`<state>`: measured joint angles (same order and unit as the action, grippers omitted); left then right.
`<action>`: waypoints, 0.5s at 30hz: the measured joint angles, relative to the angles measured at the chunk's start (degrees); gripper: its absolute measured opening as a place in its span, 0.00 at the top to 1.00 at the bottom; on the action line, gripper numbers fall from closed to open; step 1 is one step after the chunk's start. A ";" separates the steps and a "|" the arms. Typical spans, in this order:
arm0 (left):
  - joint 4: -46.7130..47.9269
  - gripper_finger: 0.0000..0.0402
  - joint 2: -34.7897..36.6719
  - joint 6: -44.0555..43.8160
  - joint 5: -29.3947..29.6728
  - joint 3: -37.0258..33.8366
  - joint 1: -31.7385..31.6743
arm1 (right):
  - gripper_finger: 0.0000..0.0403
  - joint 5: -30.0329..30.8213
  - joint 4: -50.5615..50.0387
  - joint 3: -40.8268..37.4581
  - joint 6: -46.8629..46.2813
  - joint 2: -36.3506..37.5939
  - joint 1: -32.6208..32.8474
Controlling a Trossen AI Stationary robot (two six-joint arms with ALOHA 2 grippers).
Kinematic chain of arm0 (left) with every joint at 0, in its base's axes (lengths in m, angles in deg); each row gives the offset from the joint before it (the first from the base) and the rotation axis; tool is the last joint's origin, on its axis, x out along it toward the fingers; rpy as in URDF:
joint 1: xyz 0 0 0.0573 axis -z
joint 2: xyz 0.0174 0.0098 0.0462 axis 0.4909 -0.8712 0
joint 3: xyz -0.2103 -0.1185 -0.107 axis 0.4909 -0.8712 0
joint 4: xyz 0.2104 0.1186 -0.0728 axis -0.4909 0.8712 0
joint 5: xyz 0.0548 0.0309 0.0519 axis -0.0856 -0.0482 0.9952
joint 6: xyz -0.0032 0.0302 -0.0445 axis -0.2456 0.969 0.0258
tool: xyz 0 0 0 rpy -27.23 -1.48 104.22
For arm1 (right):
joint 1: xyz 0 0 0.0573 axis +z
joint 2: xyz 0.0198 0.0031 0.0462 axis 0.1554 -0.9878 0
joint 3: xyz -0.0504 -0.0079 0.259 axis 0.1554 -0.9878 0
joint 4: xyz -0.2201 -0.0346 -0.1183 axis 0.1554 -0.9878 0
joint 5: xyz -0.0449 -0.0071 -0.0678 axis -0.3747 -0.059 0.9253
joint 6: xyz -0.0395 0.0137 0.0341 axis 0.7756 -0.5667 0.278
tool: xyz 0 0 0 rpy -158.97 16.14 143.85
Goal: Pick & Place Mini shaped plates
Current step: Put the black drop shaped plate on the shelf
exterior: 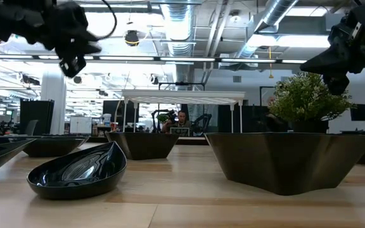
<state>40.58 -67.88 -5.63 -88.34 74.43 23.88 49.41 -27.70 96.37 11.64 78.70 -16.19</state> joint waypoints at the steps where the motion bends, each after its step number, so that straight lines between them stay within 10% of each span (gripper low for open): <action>1: 1.18 0.76 -0.39 -1.29 0.02 0.15 0.37 | 1.00 0.09 0.00 0.00 -0.01 -0.01 0.00; 15: 2.75 0.76 -6.59 -28.58 14.50 0.28 16.39 | 1.00 4.05 -0.11 0.00 0.00 0.00 -0.02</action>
<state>43.32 -74.47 -34.21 -73.84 74.71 40.27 53.47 -27.81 96.37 11.64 78.70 -16.21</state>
